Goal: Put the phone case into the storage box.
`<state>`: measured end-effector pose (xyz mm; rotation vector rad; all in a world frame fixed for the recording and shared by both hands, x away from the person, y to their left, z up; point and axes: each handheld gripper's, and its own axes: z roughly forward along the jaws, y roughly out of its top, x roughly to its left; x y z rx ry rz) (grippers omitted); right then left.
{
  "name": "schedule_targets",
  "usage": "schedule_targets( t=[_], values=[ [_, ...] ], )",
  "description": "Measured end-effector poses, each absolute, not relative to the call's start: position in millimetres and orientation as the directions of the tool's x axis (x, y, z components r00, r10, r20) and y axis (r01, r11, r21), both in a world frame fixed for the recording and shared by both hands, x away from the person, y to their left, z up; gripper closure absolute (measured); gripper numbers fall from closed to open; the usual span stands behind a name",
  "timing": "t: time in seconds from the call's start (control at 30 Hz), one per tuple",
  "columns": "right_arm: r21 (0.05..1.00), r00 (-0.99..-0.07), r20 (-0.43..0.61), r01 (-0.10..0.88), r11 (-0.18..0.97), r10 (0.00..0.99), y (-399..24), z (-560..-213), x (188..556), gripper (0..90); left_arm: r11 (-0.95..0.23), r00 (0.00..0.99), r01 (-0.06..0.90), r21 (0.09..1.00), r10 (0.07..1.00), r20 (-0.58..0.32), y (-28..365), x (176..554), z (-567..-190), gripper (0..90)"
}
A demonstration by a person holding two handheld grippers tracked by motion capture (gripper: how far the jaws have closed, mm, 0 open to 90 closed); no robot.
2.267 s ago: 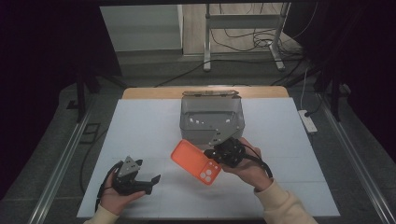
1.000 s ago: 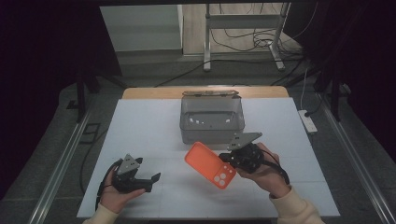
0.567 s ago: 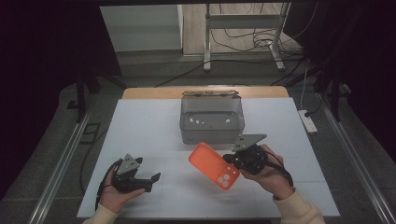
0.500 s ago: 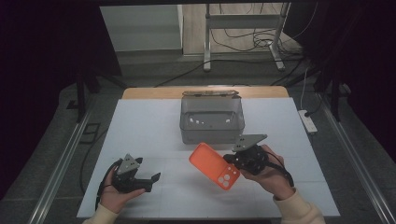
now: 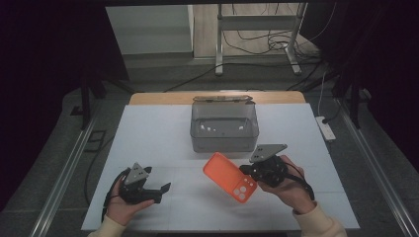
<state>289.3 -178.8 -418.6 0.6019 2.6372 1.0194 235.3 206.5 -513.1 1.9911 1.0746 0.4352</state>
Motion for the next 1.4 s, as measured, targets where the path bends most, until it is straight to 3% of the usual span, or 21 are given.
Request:
schedule_targets(
  t=[1.4],
  values=[
    [0.685, -0.884, -0.090, 0.280, 0.673, 0.459, -178, -423, 290, 89.7, -0.338, 0.651, 0.520, 0.785, 0.751, -0.108, 180, 249, -488, 11.7]
  ],
)
